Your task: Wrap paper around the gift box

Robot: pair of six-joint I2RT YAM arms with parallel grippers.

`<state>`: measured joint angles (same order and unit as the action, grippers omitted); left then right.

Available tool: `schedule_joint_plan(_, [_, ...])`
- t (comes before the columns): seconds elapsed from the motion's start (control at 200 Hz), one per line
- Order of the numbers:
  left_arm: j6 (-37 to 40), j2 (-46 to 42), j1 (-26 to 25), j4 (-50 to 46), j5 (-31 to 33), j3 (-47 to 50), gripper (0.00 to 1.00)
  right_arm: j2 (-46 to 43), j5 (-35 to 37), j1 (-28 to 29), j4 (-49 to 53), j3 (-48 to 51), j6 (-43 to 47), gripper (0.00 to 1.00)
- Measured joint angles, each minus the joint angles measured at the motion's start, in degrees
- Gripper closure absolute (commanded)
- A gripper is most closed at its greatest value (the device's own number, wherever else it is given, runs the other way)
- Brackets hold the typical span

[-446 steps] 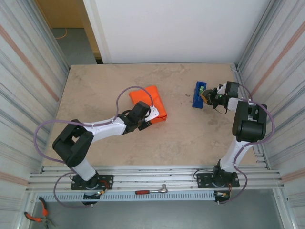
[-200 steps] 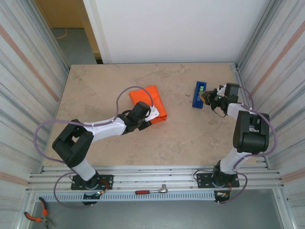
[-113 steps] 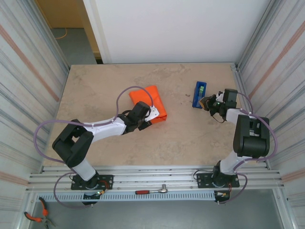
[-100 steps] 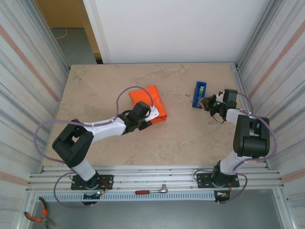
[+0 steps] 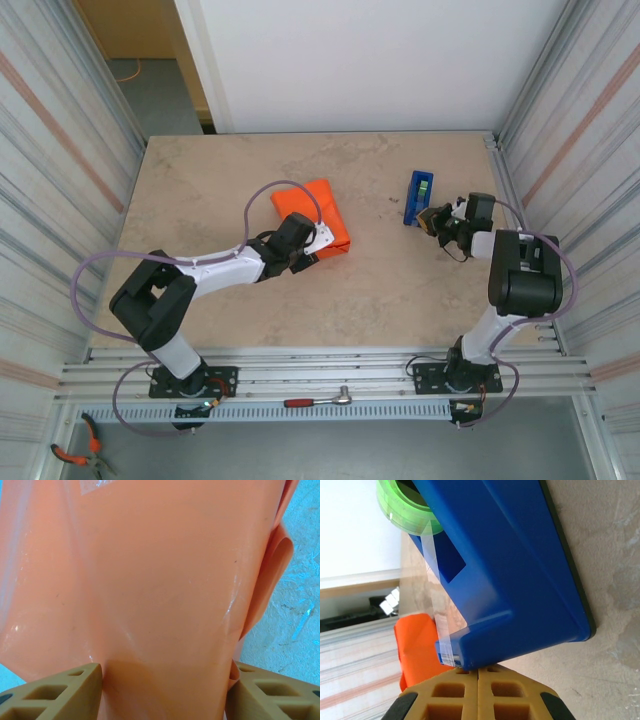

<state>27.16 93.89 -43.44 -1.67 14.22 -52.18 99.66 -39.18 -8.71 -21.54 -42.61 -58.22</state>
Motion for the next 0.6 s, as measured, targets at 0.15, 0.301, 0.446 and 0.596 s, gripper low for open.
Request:
schedule_joint_plan(0.15, [-0.02,0.02,0.0,0.0,0.0,0.0,0.38,1.99,-3.74,-0.96,-3.32,0.26,-1.86,1.0])
schedule_joint_plan(0.301, [0.0,0.02,0.0,0.0,0.02,0.0,0.38,3.63,-6.82,-1.55,-7.04,0.79,-4.48,1.0])
schedule_joint_plan(0.446, [-0.02,0.02,0.0,0.0,0.02,0.0,0.38,3.69,-6.95,-1.42,-7.65,0.87,-5.77,1.0])
schedule_joint_plan(0.596, [-0.02,0.02,0.0,0.0,0.02,0.0,0.38,3.06,-5.77,-0.94,-7.41,1.07,-6.32,1.0])
